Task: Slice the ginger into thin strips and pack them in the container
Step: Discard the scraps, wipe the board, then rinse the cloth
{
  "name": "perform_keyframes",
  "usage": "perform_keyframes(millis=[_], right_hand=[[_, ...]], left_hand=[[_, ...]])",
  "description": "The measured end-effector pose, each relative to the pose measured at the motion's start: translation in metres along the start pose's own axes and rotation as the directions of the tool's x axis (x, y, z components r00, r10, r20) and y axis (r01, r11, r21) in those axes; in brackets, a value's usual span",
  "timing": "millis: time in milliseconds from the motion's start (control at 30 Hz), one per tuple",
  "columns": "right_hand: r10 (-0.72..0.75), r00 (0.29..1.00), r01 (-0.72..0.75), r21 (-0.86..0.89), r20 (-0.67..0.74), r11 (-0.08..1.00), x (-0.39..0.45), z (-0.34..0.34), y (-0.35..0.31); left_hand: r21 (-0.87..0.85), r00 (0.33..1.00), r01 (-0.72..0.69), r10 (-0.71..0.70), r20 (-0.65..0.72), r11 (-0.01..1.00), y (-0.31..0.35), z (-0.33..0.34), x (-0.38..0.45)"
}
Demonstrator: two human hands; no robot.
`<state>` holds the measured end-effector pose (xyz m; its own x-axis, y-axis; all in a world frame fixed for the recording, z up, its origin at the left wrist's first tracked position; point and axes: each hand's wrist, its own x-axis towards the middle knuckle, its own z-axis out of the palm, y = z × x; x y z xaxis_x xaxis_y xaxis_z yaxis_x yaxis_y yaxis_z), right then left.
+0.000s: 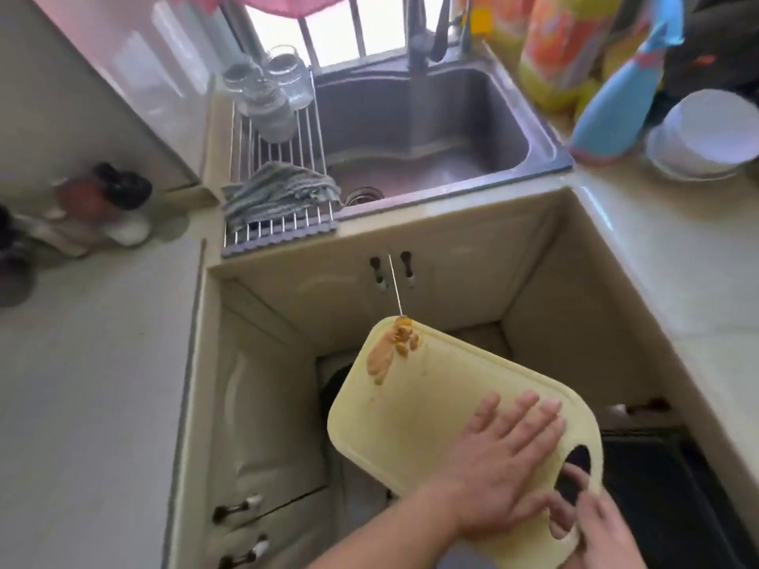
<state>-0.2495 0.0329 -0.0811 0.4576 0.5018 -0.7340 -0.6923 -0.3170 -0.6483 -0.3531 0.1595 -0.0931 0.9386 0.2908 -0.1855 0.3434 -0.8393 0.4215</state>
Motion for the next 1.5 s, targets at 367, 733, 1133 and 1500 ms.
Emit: perform_keyframes(millis=[367,733,1133,1500], right_hand=[[-0.031,1.000,0.030,-0.155,-0.002,0.987,0.038,0.065,0.051],[-0.105,0.989,0.061,-0.365,-0.102,0.929,0.080,0.103,0.099],[-0.136,0.983,0.081,-0.376,-0.121,0.923,0.099,0.107,0.122],[-0.055,0.986,-0.017,-0.425,-0.157,0.905,0.132,0.144,0.142]], left_hand=[[-0.133,0.990,0.141,-0.142,-0.001,0.981,-0.089,0.067,-0.024],[-0.422,0.878,0.455,-0.475,0.063,0.784,-0.193,0.135,-0.043],[-0.512,0.653,0.700,-0.737,0.176,0.498,-0.289,0.218,-0.079],[-0.733,0.752,0.367,-0.646,-0.128,0.572,-0.202,0.184,-0.046]])
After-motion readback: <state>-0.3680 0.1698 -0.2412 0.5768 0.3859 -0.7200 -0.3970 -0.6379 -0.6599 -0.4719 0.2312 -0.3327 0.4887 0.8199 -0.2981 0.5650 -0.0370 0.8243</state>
